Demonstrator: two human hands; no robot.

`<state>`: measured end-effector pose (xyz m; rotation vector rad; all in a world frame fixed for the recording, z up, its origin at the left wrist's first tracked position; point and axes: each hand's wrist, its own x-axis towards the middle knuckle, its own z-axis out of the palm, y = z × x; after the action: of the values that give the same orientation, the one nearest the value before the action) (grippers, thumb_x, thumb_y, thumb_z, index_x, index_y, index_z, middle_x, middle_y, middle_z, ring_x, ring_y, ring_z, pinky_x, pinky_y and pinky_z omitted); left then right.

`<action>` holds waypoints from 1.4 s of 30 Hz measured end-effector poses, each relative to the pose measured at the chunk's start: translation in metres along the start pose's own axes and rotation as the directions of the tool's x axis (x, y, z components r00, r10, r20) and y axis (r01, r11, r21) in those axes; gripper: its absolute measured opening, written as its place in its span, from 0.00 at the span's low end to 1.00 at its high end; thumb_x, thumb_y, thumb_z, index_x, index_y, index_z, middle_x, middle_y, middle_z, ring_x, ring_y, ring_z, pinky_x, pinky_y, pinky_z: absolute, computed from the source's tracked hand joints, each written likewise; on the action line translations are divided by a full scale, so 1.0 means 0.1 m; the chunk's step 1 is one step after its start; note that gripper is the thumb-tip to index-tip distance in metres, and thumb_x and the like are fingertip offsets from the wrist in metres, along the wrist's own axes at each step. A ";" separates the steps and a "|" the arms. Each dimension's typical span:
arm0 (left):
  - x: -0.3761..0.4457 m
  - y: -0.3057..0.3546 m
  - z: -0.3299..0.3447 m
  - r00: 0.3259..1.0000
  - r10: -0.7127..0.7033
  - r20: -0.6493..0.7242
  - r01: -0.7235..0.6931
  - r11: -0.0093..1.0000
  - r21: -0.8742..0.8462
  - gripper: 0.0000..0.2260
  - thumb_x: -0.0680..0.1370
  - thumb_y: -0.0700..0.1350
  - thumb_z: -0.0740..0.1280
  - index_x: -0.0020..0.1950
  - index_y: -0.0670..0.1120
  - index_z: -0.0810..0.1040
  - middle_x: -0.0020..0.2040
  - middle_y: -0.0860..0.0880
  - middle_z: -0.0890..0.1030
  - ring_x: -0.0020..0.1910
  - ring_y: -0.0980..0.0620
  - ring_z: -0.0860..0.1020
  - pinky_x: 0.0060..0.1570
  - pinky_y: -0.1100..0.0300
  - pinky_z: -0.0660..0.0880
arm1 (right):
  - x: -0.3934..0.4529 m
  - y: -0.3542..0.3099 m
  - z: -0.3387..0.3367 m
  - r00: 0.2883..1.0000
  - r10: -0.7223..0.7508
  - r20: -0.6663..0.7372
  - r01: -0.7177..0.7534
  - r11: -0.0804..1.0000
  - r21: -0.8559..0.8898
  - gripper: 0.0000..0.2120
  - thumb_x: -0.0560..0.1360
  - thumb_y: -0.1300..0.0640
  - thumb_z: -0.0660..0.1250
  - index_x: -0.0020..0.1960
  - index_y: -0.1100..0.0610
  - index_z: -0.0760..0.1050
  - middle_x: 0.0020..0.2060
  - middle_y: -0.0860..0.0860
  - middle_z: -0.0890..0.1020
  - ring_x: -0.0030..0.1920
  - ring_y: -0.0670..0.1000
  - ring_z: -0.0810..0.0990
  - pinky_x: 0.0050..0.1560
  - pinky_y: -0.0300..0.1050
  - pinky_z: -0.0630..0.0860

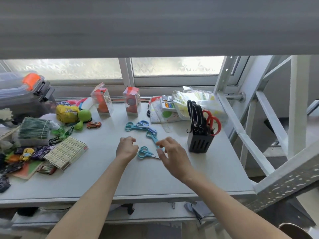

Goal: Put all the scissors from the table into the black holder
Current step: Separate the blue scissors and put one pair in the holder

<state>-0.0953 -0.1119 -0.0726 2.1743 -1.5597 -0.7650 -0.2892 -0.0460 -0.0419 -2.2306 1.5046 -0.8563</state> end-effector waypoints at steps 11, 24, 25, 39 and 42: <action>-0.22 -0.01 0.18 1.000 0.013 0.022 -0.014 0.999 0.036 0.12 0.77 0.48 0.69 0.57 0.43 0.80 0.59 0.43 0.77 0.56 0.44 0.79 0.57 0.56 0.74 | 0.09 0.00 0.59 0.937 0.248 0.246 -0.198 0.958 -0.209 0.13 0.77 0.65 0.58 0.60 0.62 0.73 0.58 0.58 0.70 0.48 0.62 0.77 0.48 0.51 0.72; -0.35 0.46 0.00 0.954 0.052 0.296 0.113 0.851 -0.513 0.09 0.79 0.38 0.68 0.60 0.40 0.77 0.47 0.40 0.83 0.41 0.49 0.81 0.39 0.61 0.78 | -0.16 0.29 0.42 0.964 0.235 0.128 -0.211 0.961 -0.179 0.14 0.77 0.67 0.59 0.61 0.60 0.72 0.50 0.57 0.74 0.42 0.59 0.77 0.43 0.50 0.74; -0.33 0.45 0.01 0.967 0.040 0.253 0.087 0.878 -0.470 0.11 0.79 0.38 0.68 0.61 0.40 0.77 0.49 0.40 0.82 0.41 0.49 0.80 0.39 0.60 0.78 | -0.17 0.30 0.42 0.963 0.238 0.127 -0.215 0.961 -0.172 0.14 0.77 0.67 0.59 0.62 0.60 0.72 0.51 0.57 0.73 0.42 0.59 0.78 0.44 0.51 0.75; -0.36 0.43 0.22 0.954 -0.085 0.288 0.201 0.892 -0.404 0.06 0.79 0.32 0.64 0.45 0.39 0.78 0.41 0.40 0.79 0.39 0.47 0.79 0.43 0.56 0.80 | -0.08 0.30 0.42 0.961 0.241 0.135 -0.210 0.955 -0.211 0.11 0.77 0.63 0.62 0.59 0.61 0.72 0.54 0.57 0.70 0.44 0.61 0.78 0.44 0.50 0.72; -0.43 0.51 0.14 0.950 -0.037 0.309 0.178 0.878 -0.444 0.05 0.81 0.36 0.64 0.51 0.37 0.79 0.40 0.42 0.80 0.36 0.50 0.78 0.37 0.62 0.79 | -0.14 0.35 0.34 0.981 0.176 0.079 -0.159 0.969 -0.189 0.09 0.76 0.64 0.64 0.56 0.61 0.73 0.53 0.56 0.70 0.41 0.60 0.78 0.43 0.52 0.76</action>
<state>-0.1527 -0.0873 -0.0449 1.8552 -1.2094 -1.3947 -0.2971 -0.0496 -0.0921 -2.1932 1.7582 -0.5740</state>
